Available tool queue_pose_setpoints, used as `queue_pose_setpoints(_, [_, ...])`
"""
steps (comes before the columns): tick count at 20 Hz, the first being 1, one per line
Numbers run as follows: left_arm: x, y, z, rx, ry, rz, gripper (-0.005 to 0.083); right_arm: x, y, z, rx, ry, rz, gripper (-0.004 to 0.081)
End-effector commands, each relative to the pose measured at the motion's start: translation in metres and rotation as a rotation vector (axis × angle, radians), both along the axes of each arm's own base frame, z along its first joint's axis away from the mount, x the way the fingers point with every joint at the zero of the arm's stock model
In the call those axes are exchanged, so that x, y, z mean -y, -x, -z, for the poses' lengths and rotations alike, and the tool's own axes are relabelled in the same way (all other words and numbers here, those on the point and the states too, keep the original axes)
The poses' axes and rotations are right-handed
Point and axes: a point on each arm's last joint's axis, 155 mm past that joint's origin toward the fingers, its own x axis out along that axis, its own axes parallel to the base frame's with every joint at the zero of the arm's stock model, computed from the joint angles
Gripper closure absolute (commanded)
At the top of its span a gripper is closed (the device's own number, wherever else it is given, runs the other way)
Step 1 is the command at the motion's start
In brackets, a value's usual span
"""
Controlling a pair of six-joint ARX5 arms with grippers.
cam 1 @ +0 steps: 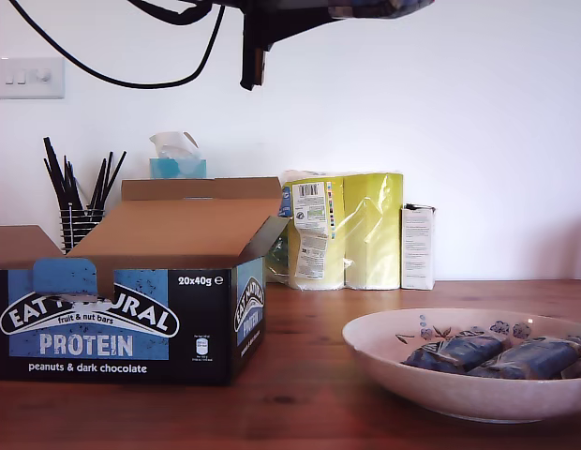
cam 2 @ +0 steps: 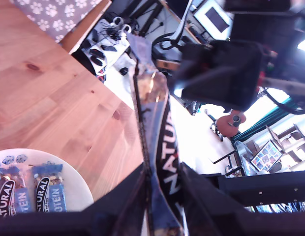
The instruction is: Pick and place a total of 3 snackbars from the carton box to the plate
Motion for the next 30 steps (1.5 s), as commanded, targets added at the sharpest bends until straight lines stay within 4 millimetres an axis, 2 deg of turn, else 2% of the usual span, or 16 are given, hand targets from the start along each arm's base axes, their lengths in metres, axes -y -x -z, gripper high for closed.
queue_pose_setpoints(1, [-0.004,-0.002,0.002,0.01,0.008,0.012,0.0631,-0.004,-0.005,-0.008,0.005,-0.039,-0.014,0.0484])
queue_pose_setpoints(4, [-0.006,-0.005,0.001,0.03,0.016,0.009,0.0631,-0.012,-0.012,-0.017,0.011,-0.085,-0.034,0.0446])
queue_pose_setpoints(8, [-0.006,0.009,0.001,0.051,0.026,0.086,0.0631,-0.023,-0.018,-0.028,0.038,-0.123,-0.058,0.0446])
queue_pose_setpoints(11, [-0.007,0.016,0.0,0.062,0.035,0.128,0.0631,-0.024,-0.024,-0.022,0.011,-0.13,-0.06,0.0448])
queue_pose_setpoints(14, [-0.007,0.017,0.003,0.065,0.029,0.131,0.0631,-0.026,-0.025,-0.019,-0.001,-0.133,-0.075,0.0511])
queue_pose_setpoints(21, [0.0,0.024,0.01,0.071,0.005,0.138,0.0631,-0.048,-0.012,-0.021,0.004,-0.144,-0.166,0.053])
queue_pose_setpoints(30, [-0.002,0.025,0.025,0.044,-0.05,0.123,0.0631,-0.051,-0.002,-0.024,-0.002,-0.164,-0.221,0.0498])
